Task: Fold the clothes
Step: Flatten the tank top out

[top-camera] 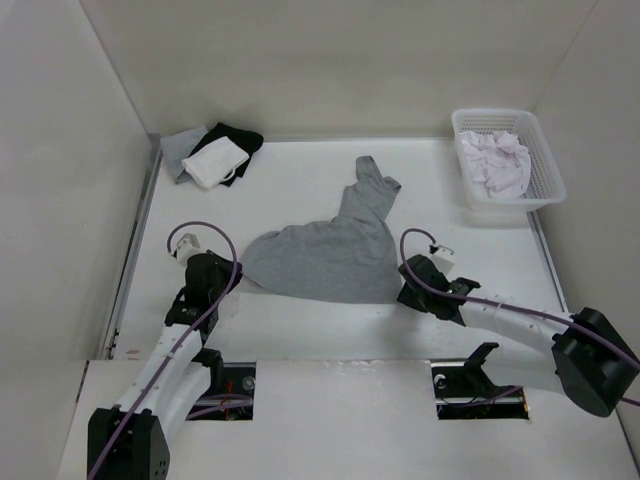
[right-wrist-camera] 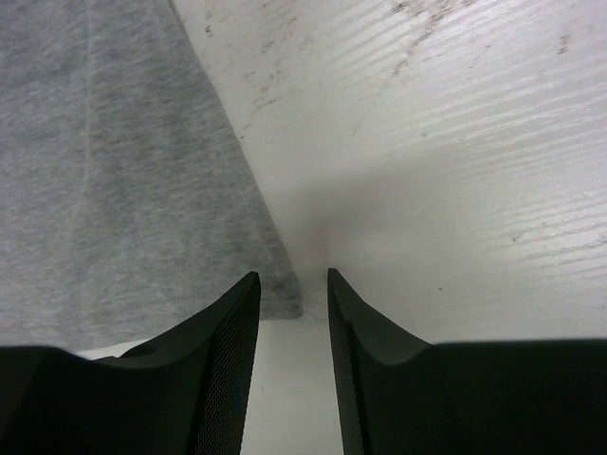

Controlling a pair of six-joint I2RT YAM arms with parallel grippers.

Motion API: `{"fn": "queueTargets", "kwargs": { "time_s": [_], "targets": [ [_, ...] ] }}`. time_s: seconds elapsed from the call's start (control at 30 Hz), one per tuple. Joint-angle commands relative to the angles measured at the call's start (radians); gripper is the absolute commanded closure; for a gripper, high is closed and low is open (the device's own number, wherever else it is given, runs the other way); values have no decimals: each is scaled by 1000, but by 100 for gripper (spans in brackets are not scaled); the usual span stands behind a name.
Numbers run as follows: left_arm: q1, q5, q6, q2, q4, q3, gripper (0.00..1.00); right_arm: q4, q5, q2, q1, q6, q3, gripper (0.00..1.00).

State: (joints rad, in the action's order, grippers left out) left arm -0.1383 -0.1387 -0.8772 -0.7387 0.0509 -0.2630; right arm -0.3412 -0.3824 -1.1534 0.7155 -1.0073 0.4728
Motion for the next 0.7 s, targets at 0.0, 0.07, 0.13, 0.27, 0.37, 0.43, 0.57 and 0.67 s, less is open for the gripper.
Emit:
{"fn": "queueTargets", "kwargs": {
  "time_s": [0.0,0.07,0.13,0.27,0.37,0.43,0.57,0.67],
  "targets": [
    [-4,27,-22,-4,-74,-4,96,-16,16,-32,25,-22,39,62],
    [-5,31,-22,-7,-77,-5,95,1,20,-42,32,-24,38,63],
    [-7,31,-19,-11,-79,-8,95,11,30,-48,32,-27,30,66],
    [-7,31,-14,-13,-79,-18,95,14,53,-63,32,-25,29,72],
    [-8,31,-14,-13,-86,-21,95,11,69,-81,37,-25,35,71],
    [-8,33,-16,-13,-94,-22,95,8,74,-91,37,-24,43,68],
    [-10,34,-17,-16,-98,-27,95,18,82,-112,37,-24,46,82],
    [-10,34,-17,-14,-98,-28,95,39,88,-120,37,-27,40,94]
  ]
}}
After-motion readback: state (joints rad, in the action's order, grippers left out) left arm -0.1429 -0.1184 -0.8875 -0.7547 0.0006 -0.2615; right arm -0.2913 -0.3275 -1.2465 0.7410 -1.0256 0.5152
